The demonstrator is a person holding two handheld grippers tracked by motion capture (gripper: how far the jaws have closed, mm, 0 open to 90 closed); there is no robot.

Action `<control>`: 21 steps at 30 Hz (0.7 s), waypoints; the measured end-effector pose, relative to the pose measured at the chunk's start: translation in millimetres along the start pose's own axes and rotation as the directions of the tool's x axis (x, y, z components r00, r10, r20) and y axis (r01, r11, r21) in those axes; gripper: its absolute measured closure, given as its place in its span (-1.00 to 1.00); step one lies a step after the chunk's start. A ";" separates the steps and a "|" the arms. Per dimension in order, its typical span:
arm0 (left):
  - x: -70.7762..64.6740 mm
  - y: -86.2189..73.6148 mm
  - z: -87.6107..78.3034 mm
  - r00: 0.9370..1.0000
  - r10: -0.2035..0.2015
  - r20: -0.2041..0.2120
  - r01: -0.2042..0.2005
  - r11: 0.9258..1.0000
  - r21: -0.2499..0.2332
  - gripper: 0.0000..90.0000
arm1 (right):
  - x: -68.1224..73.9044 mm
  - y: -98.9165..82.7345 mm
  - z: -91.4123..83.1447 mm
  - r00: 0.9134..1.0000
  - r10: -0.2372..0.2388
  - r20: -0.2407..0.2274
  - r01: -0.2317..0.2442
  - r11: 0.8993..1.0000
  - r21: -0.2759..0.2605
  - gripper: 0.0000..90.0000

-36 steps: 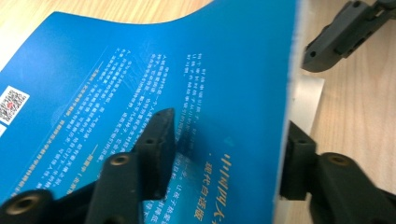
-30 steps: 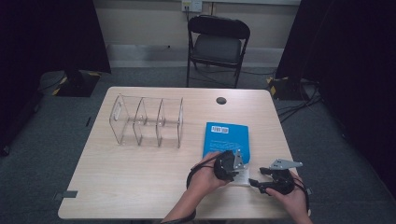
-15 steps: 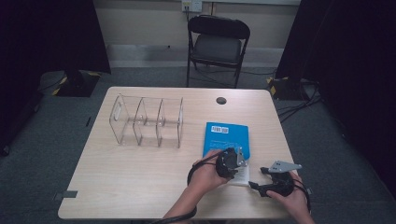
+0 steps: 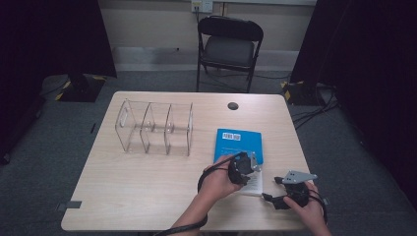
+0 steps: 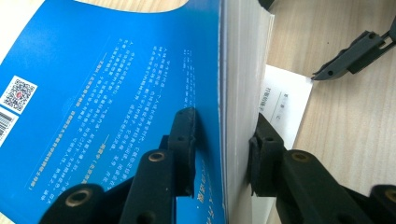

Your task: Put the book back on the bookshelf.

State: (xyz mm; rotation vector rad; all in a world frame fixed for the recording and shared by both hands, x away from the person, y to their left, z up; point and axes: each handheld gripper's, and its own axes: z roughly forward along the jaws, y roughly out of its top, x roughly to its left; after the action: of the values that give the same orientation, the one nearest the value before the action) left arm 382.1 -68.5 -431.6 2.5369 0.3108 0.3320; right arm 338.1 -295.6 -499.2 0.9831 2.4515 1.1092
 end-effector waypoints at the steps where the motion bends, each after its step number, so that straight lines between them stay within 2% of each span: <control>1: 0.2 0.8 -0.7 1.000 -0.004 0.000 0.004 1.000 0.001 0.51 | 0.2 -0.1 -0.1 1.000 -0.001 0.000 0.001 1.000 0.001 -0.63; 5: 3.2 3.1 -5.0 1.000 -0.016 0.006 0.016 1.000 0.003 0.52 | 0.7 -0.2 -0.1 1.000 -0.015 0.000 0.015 1.000 0.003 -0.63; 8: 5.2 5.2 -6.5 1.000 -0.021 0.013 0.021 1.000 0.010 0.52 | 3.4 0.1 1.0 0.999 -0.045 -0.005 0.045 0.999 0.017 -0.69; 21: 11.6 15.5 -15.9 0.998 -0.060 0.016 0.060 0.997 0.040 0.57 | 5.4 0.6 1.8 0.999 -0.048 -0.009 0.048 0.999 0.015 -0.69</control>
State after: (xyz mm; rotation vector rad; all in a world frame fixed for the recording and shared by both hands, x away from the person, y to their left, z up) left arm 390.7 -70.0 -408.1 2.5624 0.3897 0.2837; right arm 335.4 -290.7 -499.8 0.9201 2.4807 1.0832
